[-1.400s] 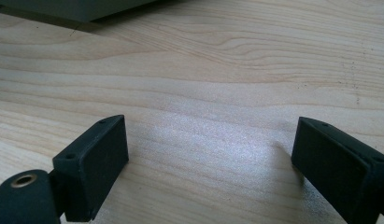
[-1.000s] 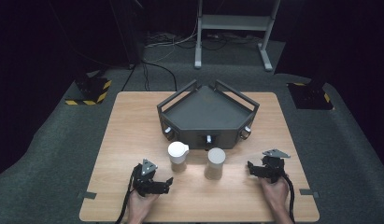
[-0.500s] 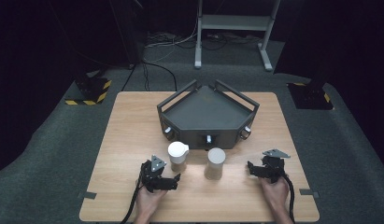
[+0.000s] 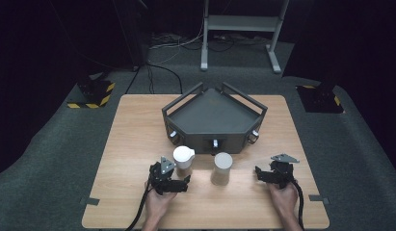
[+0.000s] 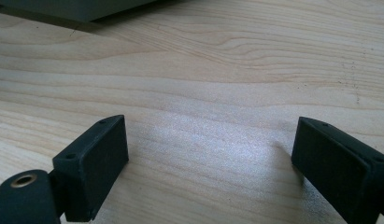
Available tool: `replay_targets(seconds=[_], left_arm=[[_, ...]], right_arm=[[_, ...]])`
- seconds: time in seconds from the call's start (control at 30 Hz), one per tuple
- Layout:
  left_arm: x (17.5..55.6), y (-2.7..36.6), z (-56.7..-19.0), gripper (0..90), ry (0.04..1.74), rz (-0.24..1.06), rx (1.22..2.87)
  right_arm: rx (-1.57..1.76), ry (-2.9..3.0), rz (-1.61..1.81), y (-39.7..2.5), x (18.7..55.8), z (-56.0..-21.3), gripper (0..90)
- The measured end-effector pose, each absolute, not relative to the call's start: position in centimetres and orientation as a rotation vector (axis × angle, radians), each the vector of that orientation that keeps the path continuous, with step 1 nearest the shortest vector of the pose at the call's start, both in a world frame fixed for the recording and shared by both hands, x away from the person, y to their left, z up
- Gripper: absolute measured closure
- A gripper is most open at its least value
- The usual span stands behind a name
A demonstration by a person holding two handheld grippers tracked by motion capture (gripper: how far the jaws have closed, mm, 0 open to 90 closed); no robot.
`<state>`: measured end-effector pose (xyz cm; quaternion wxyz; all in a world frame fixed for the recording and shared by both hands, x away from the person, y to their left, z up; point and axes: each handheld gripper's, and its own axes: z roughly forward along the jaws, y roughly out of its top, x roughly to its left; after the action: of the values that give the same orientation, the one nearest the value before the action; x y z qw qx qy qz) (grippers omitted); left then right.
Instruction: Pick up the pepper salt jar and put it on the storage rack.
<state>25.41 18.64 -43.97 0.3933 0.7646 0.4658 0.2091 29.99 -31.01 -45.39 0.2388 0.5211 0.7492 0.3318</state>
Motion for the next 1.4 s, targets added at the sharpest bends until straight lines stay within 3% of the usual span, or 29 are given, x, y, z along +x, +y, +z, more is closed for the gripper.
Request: replay_targets(seconds=[1.4], left_arm=[[26.6, 16.8, -45.0, 29.1, 1.157, 0.594, 1.895]], right_arm=[[1.427, 2.052, 0.909, -31.0, 30.0, -45.4, 10.0]])
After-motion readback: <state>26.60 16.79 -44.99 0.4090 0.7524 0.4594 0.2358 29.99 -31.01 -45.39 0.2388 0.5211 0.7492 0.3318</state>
